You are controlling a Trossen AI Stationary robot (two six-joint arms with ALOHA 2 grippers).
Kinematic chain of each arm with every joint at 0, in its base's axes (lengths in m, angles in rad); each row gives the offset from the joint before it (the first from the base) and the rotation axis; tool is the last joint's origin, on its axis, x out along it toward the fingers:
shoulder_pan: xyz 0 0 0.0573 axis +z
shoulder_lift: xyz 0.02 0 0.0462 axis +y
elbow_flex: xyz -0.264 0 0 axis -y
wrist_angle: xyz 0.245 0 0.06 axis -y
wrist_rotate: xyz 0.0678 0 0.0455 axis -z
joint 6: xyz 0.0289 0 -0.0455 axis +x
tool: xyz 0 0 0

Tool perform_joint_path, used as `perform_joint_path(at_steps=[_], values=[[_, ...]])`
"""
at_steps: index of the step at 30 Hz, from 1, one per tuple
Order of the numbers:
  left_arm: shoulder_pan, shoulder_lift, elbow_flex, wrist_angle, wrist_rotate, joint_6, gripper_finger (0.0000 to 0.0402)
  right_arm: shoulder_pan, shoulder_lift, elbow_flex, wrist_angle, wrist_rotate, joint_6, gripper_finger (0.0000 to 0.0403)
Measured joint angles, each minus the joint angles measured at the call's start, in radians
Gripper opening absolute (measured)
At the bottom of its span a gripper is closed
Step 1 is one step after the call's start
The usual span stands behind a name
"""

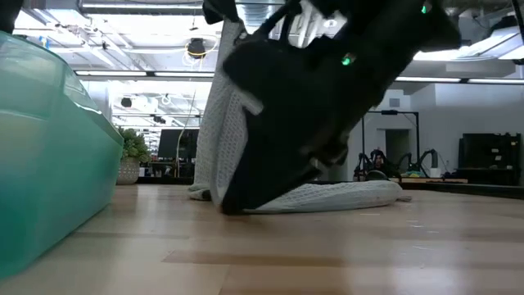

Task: Fold microfiber towels
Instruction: Fold the gray towel and put into the bin

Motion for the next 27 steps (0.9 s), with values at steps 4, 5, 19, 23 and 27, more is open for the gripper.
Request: perform_joint_path(at_steps=[4, 5, 19, 23, 27], values=[[-0.010, 0.000, 0.000, 0.000, 0.000, 0.000, 0.0004, 0.007, 0.023, 0.010, -0.010, 0.011, 0.073, 0.0199], [-0.013, 0.000, 0.000, -0.001, -0.001, -0.001, 0.0004, 0.007, 0.023, 0.010, -0.035, 0.016, 0.096, 0.0197], [-0.057, 0.000, 0.000, -0.012, -0.002, -0.055, 0.0004, -0.010, -0.030, 0.042, -0.247, -0.050, 0.262, 0.0007], [-0.074, -0.007, 0.000, -0.061, -0.001, -0.078, 0.0004, -0.002, -0.158, 0.045, -0.341, -0.060, 0.260, 0.0004], [-0.098, -0.027, 0.000, -0.097, -0.002, -0.118, 0.0004, 0.011, -0.314, 0.048, -0.490, 0.014, 0.280, 0.0003]])
